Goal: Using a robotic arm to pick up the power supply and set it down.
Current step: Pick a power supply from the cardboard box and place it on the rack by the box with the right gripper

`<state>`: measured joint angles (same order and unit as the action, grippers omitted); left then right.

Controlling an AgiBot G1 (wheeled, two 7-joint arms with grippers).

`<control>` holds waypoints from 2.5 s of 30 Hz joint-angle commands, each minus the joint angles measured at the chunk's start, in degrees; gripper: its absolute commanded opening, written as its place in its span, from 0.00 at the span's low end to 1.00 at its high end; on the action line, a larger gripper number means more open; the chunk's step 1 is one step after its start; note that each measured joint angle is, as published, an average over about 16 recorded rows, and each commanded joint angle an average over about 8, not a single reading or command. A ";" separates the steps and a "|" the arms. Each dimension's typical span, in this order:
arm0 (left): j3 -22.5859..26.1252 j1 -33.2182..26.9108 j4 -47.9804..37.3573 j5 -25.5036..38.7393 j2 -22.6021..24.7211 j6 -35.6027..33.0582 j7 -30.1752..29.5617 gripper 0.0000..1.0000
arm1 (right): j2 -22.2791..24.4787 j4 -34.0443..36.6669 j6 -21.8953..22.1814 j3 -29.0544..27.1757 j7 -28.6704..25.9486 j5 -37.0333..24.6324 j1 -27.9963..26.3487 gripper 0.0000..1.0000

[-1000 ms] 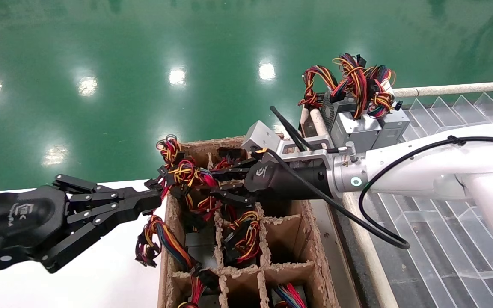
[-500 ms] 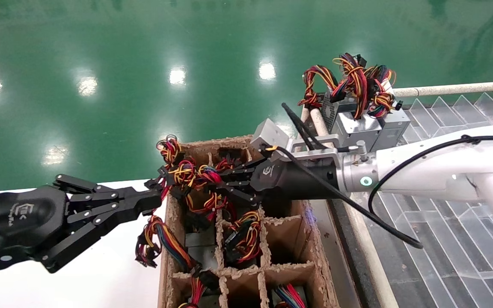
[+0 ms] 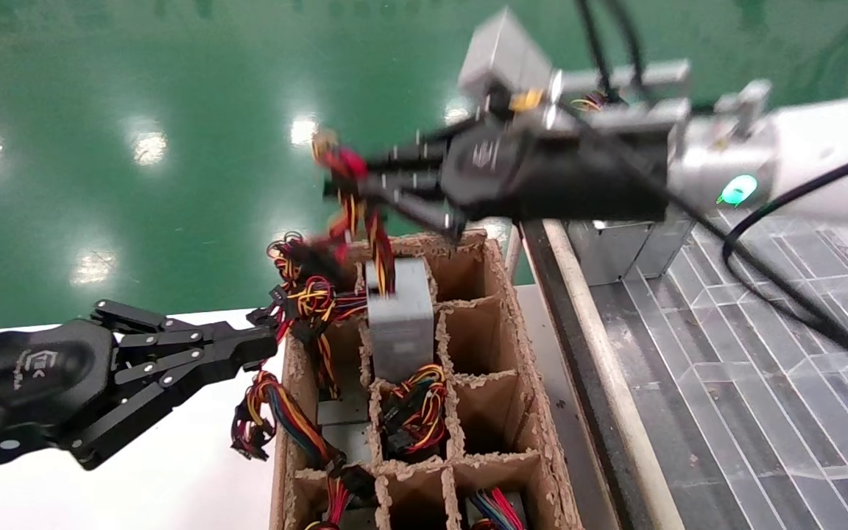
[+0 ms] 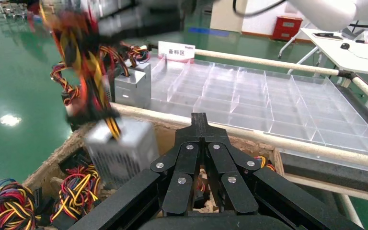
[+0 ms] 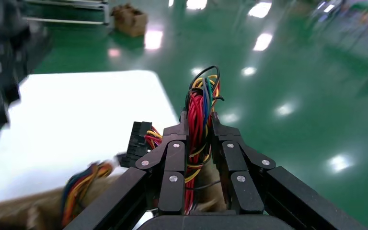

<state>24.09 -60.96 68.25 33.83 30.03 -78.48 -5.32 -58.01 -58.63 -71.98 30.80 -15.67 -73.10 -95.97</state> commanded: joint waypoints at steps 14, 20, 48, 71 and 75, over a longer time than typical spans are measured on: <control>0.00 0.00 0.00 0.00 0.00 0.00 0.00 0.00 | 8.82 -18.39 4.93 -3.12 -4.89 -7.23 -8.81 0.00; 0.00 0.00 0.00 0.00 0.00 0.00 0.00 0.00 | 12.16 -18.79 1.69 -2.24 -7.12 -10.95 -12.94 0.00; 0.00 0.00 0.00 0.00 0.00 0.00 0.00 0.00 | 29.36 -19.14 -11.76 -1.84 -14.07 -6.25 -10.05 0.00; 0.00 0.00 0.00 0.00 0.00 0.00 0.00 0.00 | 34.08 -18.91 -7.68 -0.63 -13.16 -26.47 -16.95 0.00; 0.00 0.00 0.00 0.00 0.00 0.00 0.00 0.00 | 32.99 -18.69 -3.48 0.59 -15.08 -32.67 -15.47 0.00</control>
<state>24.09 -60.96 68.25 33.83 30.03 -78.48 -5.32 -25.26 -76.96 -75.39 31.27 -30.31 -104.24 -110.73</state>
